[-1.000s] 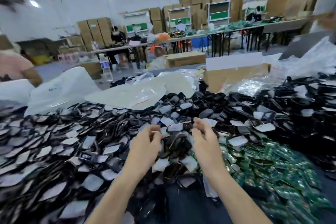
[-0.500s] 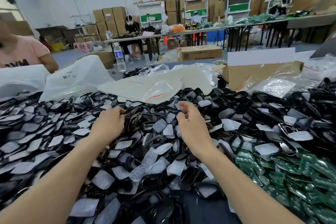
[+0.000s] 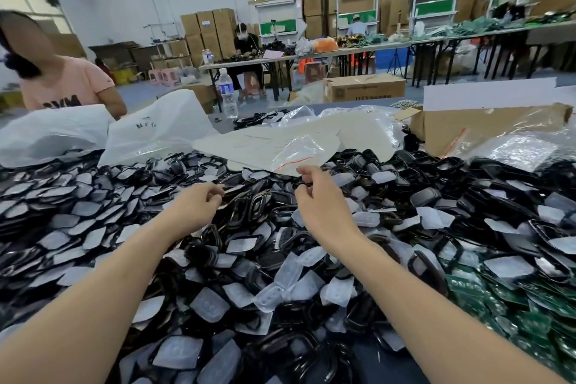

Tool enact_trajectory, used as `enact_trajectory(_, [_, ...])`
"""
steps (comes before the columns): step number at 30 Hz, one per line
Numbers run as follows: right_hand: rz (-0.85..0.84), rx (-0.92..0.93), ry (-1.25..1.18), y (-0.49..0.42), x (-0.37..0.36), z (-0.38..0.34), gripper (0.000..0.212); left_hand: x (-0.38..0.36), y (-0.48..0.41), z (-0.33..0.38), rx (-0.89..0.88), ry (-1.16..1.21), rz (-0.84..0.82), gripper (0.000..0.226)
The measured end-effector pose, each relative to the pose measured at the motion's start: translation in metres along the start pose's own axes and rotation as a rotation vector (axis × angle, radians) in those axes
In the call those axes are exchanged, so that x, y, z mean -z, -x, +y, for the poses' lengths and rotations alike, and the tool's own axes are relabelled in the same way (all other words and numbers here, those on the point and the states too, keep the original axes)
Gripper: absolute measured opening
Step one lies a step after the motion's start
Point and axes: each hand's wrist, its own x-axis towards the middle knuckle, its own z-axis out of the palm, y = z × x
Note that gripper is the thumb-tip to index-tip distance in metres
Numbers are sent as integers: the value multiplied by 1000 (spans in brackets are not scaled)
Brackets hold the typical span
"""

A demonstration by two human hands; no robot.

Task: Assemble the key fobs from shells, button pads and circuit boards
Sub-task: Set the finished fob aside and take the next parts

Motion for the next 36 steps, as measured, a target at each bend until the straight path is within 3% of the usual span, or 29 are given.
enact_trajectory(13, [-212, -80, 648, -60, -35, 13, 28, 29, -6, -52, 62, -12, 79, 29])
enact_trajectory(21, [-301, -45, 881, -70, -40, 10, 44, 38, -16, -74, 107, 8, 111, 25])
enact_trajectory(28, [-104, 225, 784, -71, -73, -35, 36, 57, -2, -107, 159, -89, 174, 28])
enact_trajectory(36, [-295, 317, 628, -74, -148, -89, 38, 94, 24, -159, 274, -147, 254, 30])
